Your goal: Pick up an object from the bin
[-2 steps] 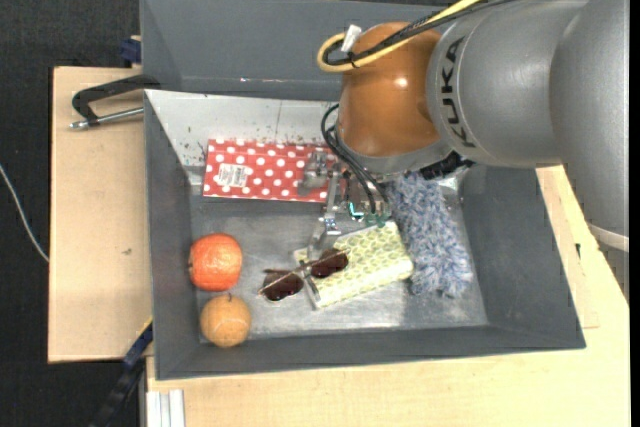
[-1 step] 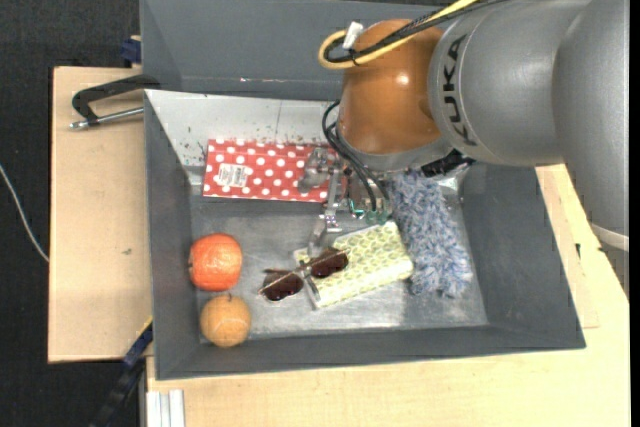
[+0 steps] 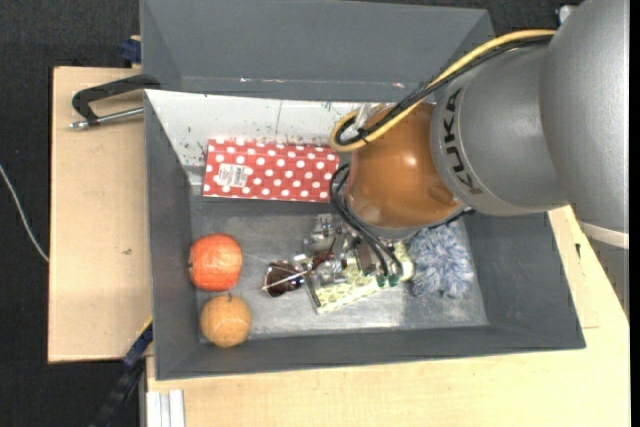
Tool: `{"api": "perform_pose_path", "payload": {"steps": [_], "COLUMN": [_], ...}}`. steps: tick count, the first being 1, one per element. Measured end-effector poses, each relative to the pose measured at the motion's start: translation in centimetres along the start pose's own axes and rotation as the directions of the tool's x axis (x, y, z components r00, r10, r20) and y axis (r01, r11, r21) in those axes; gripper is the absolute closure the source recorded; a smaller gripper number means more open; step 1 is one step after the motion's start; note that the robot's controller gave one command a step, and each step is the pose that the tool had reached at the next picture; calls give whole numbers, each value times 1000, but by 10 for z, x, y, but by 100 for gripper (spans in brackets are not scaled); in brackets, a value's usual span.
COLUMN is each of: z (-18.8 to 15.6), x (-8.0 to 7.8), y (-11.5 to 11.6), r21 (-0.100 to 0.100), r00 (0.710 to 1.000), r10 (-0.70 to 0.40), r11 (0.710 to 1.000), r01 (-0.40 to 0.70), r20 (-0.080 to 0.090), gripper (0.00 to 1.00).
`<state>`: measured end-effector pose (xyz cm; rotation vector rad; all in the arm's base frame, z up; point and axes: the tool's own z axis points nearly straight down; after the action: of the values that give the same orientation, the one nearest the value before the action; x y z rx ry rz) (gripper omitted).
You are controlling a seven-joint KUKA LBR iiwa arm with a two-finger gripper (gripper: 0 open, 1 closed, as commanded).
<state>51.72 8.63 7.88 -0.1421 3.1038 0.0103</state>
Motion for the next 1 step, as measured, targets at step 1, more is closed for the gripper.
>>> {"api": "perform_pose_path", "payload": {"steps": [1], "z": [0], "x": [0], "y": [0], "r21": [0], "r00": [1000], "r10": [0], "r11": [1000], "r01": [0], "r20": [0], "gripper": [100]}}
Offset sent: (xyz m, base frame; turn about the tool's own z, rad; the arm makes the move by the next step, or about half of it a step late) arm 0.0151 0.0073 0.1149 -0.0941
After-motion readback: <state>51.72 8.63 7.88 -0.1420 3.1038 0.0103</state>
